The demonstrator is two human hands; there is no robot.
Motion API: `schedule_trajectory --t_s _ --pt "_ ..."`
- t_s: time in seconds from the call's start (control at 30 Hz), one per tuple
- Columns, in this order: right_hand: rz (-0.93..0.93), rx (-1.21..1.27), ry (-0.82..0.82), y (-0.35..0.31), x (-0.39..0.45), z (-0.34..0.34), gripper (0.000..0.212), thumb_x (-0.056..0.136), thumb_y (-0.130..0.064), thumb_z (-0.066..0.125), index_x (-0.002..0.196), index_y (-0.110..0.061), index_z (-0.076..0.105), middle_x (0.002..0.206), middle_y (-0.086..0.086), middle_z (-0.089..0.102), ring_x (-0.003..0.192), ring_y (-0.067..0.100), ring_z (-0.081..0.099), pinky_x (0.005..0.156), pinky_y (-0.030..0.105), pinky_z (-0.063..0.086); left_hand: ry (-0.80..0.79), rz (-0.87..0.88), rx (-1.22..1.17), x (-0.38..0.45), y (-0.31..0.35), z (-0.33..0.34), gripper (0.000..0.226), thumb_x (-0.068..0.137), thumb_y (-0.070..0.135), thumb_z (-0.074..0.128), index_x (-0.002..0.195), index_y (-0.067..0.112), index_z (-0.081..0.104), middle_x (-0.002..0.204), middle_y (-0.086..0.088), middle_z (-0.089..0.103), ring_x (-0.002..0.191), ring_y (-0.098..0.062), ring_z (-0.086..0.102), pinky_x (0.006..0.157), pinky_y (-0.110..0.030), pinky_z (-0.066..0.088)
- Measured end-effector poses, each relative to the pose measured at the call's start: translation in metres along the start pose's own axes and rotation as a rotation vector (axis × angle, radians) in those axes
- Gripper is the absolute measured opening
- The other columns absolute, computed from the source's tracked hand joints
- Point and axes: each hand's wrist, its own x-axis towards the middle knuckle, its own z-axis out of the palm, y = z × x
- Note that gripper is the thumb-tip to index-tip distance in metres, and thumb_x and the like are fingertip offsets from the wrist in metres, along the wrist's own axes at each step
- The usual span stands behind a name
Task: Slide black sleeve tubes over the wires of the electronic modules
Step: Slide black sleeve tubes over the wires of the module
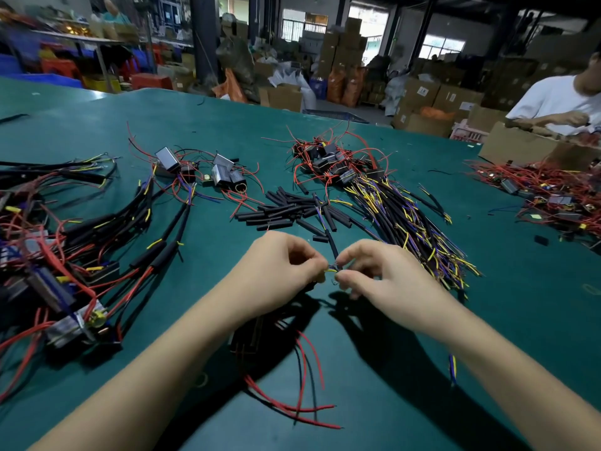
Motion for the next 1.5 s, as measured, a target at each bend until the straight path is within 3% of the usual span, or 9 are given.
schedule_trajectory --t_s 0.07,0.2,0.3,0.47,0.6,0.8,0.97,1.33,1.5 --pt "0.05 0.202 -0.042 0.004 -0.004 -0.003 0.009 0.087 -0.009 0.066 0.081 -0.016 0.066 0.07 0.002 0.069 0.06 0.01 0.059 0.064 0.023 0.049 -0.105 0.009 -0.013 0.0 0.001 -0.012 0.011 0.086 0.023 0.066 0.079 0.018 0.072 0.077 -0.001 0.074 0.067 -0.008 0.063 0.072 -0.027 0.051" --pt "0.006 0.169 0.043 0.008 -0.008 -0.005 0.011 0.084 -0.012 0.069 0.077 -0.02 0.069 0.068 0.0 0.071 0.063 0.007 0.06 0.063 0.019 0.046 -0.253 -0.038 0.15 -0.002 0.0 -0.036 0.018 0.079 0.03 0.074 0.095 0.025 0.067 0.087 0.0 0.073 0.073 -0.013 0.063 0.079 -0.031 0.051" --pt "-0.063 0.103 0.103 0.005 -0.011 -0.008 0.01 0.083 -0.013 0.071 0.076 -0.02 0.07 0.068 -0.002 0.07 0.062 0.01 0.06 0.058 0.011 0.041 -0.235 -0.067 0.285 -0.005 0.001 -0.048 0.009 0.077 0.028 0.076 0.081 0.025 0.068 0.076 0.004 0.072 0.062 -0.005 0.06 0.07 -0.025 0.049" --pt "-0.179 0.0 0.158 -0.003 -0.016 -0.007 0.008 0.082 -0.013 0.072 0.076 -0.019 0.071 0.066 -0.003 0.067 0.063 0.017 0.057 0.061 0.018 0.043 -0.122 0.009 0.286 -0.007 0.006 -0.045 0.007 0.076 0.025 0.078 0.073 0.026 0.072 0.067 0.013 0.071 0.058 0.003 0.06 0.061 -0.01 0.045" --pt "-0.25 -0.061 0.174 -0.009 -0.017 -0.007 0.008 0.082 -0.013 0.073 0.077 -0.019 0.071 0.066 -0.005 0.066 0.061 0.013 0.057 0.062 0.024 0.046 -0.053 0.097 0.227 -0.007 0.01 -0.037 0.003 0.076 0.024 0.077 0.079 0.023 0.076 0.07 0.008 0.073 0.068 -0.004 0.066 0.065 -0.014 0.047" --pt "-0.315 -0.214 0.206 -0.013 -0.014 -0.011 0.006 0.083 -0.018 0.071 0.079 -0.023 0.07 0.068 -0.014 0.065 0.065 0.011 0.059 0.07 0.036 0.049 -0.008 0.133 0.157 -0.007 0.011 -0.034 0.005 0.074 0.023 0.079 0.076 0.026 0.077 0.061 0.009 0.07 0.054 0.004 0.06 0.054 -0.008 0.039" --pt "-0.384 -0.412 0.259 -0.017 -0.014 -0.015 0.007 0.083 -0.02 0.072 0.077 -0.022 0.07 0.067 -0.015 0.063 0.067 0.012 0.05 0.073 0.036 0.04 0.011 0.173 0.124 -0.005 0.01 -0.033 0.007 0.071 0.021 0.081 0.074 0.026 0.077 0.063 -0.001 0.068 0.055 -0.008 0.055 0.054 -0.016 0.041" --pt "-0.229 -0.266 0.082 -0.016 -0.007 -0.023 0.005 0.083 -0.029 0.067 0.079 -0.03 0.071 0.068 -0.014 0.062 0.068 0.014 0.058 0.066 0.036 0.049 -0.089 0.177 0.058 -0.003 0.004 -0.034 0.013 0.074 0.014 0.079 0.075 0.025 0.071 0.071 -0.001 0.071 0.06 -0.002 0.058 0.059 -0.012 0.043" --pt "-0.237 -0.193 0.03 -0.02 -0.003 -0.024 0.011 0.083 -0.021 0.067 0.074 -0.026 0.071 0.06 -0.009 0.06 0.061 0.012 0.055 0.064 0.029 0.044 -0.139 0.18 0.009 -0.002 0.001 -0.035 0.012 0.077 0.008 0.075 0.079 0.017 0.068 0.076 -0.003 0.071 0.065 -0.004 0.06 0.065 -0.023 0.048"
